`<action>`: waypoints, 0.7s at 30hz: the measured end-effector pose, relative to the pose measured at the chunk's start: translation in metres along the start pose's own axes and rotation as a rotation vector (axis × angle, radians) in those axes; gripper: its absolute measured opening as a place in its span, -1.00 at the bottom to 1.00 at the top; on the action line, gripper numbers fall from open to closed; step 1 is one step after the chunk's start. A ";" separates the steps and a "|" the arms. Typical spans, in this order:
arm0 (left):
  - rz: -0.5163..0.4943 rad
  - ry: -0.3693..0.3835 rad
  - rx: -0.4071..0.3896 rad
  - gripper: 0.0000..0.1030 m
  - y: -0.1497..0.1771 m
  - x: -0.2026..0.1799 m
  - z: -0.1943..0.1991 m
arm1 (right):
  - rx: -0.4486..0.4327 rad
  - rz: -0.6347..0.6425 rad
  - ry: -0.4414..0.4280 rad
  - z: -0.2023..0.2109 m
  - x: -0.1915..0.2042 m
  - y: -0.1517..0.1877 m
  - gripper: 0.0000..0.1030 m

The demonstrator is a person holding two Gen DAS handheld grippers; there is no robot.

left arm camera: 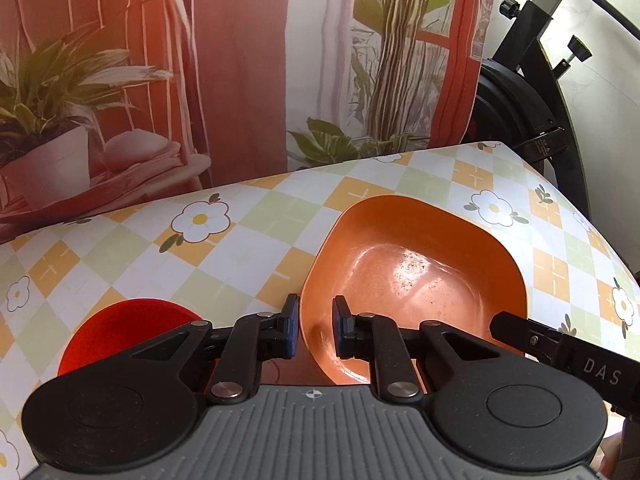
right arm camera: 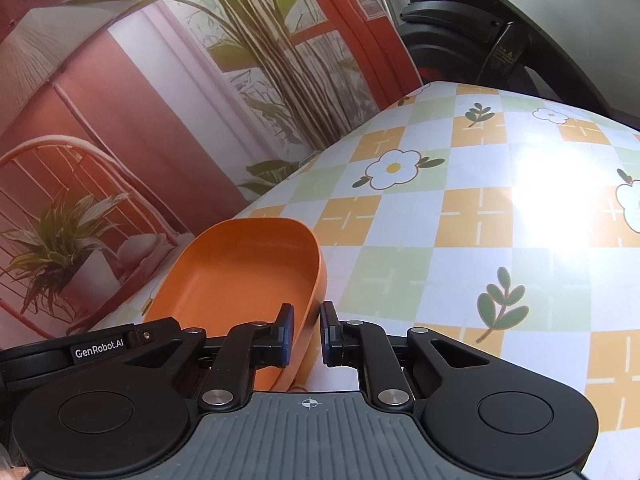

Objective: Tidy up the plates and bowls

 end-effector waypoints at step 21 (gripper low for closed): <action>0.040 -0.013 -0.059 -0.65 0.011 0.005 0.121 | -0.054 0.051 -0.095 0.102 0.044 -0.013 -0.78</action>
Point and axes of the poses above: each gripper's, at about its wrist camera, not at the fingertips, and z roughly against the way its jaws point, x to its left, y to its underside, the point moved 4 cm from there along -z, roughly the way its jaws point, and after that the axes turned 14 degrees about -x, right-handed, at the moved point
